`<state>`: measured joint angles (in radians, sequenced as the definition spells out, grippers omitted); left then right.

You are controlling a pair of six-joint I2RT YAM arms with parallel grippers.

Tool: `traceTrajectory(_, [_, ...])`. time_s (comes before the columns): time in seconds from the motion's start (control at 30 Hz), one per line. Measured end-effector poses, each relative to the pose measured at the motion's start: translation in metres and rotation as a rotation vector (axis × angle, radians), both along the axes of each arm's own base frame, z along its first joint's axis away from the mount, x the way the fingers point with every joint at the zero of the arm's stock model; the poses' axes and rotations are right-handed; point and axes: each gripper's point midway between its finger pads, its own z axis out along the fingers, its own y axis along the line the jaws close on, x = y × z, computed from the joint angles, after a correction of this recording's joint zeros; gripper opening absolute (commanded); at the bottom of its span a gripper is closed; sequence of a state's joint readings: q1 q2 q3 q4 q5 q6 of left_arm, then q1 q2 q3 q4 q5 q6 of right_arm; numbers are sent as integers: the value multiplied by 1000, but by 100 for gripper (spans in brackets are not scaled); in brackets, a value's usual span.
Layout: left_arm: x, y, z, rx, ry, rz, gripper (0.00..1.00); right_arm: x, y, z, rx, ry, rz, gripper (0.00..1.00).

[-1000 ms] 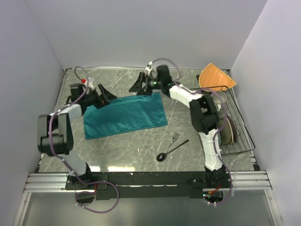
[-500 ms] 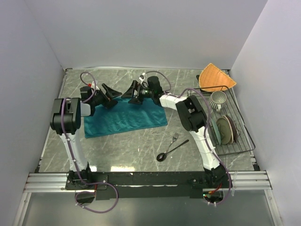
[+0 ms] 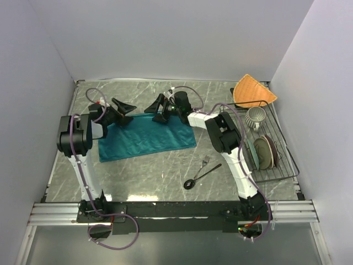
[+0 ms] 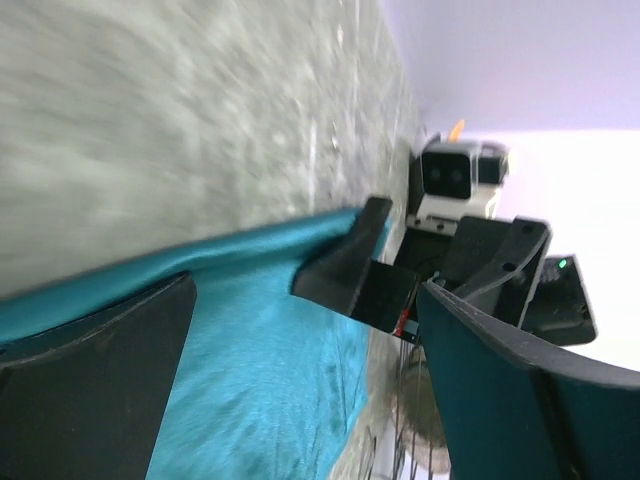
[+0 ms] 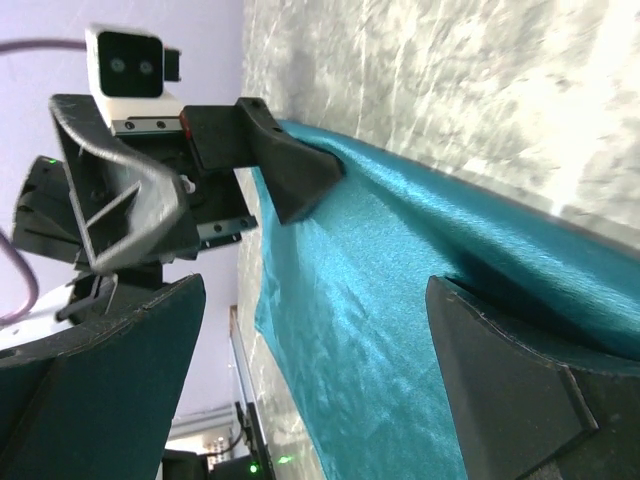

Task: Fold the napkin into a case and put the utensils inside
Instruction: Smooth out the rectangle-folded napkin at the center of the board.

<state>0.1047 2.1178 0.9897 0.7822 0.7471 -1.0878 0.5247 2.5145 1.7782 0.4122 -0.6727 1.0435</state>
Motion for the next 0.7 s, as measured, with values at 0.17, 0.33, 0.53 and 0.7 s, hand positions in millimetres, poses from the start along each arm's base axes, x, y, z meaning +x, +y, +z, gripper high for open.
traceTrajectory(0.17, [5, 51, -1, 8, 5, 102, 99, 7, -8, -1, 1, 15, -24, 100])
traceTrajectory(0.33, [3, 106, -3, 38, 18, 198, 99, 10, -11, -1, 5, 34, -45, 100])
traceTrajectory(0.53, [-6, 151, -4, 78, 17, 257, 99, 11, -11, -2, 9, 43, -55, 100])
traceTrajectory(0.7, [-12, 160, 3, 113, 1, 251, 99, 11, -10, 0, 10, 27, -45, 100])
